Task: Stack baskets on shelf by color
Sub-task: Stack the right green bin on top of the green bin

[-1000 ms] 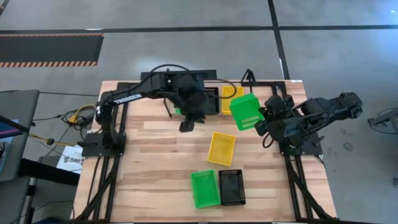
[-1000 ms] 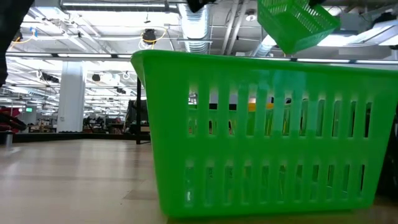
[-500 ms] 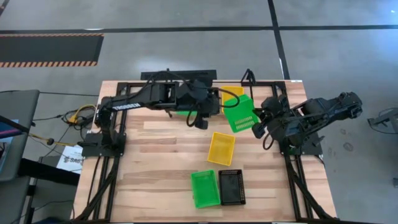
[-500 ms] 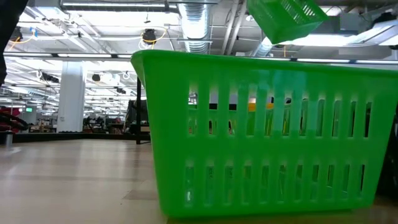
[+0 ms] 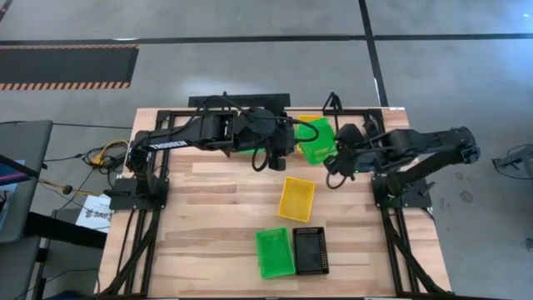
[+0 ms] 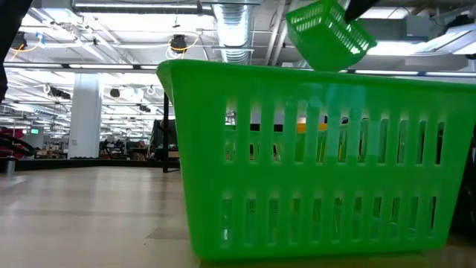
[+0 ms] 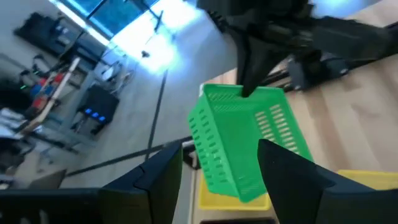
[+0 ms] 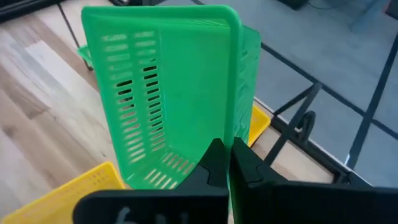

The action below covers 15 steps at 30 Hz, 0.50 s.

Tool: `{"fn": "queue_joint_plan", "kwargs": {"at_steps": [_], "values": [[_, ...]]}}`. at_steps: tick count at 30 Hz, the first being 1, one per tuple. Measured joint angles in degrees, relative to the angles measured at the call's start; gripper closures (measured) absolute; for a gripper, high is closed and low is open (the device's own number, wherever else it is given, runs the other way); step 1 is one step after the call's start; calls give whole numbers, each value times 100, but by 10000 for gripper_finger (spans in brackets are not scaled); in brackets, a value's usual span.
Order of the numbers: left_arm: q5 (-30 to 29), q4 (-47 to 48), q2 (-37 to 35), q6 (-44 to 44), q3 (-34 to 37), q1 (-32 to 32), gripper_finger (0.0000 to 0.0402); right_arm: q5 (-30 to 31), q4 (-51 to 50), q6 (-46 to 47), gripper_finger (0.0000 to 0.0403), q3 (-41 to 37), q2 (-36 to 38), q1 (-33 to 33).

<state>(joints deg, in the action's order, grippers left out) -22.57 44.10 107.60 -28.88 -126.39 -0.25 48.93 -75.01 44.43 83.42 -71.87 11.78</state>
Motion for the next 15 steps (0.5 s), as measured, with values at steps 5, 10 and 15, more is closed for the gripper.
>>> {"fn": "queue_joint_plan", "kwargs": {"at_steps": [5,10,15], "values": [[121,108,25,410,0,91,203,57,677,-652,402,44,-68,-171],[270,352,25,892,0,121,203,67,1508,-1480,402,44,-9,-323],[237,624,27,1040,0,182,203,22,2060,-2052,402,48,9,-412]]}}
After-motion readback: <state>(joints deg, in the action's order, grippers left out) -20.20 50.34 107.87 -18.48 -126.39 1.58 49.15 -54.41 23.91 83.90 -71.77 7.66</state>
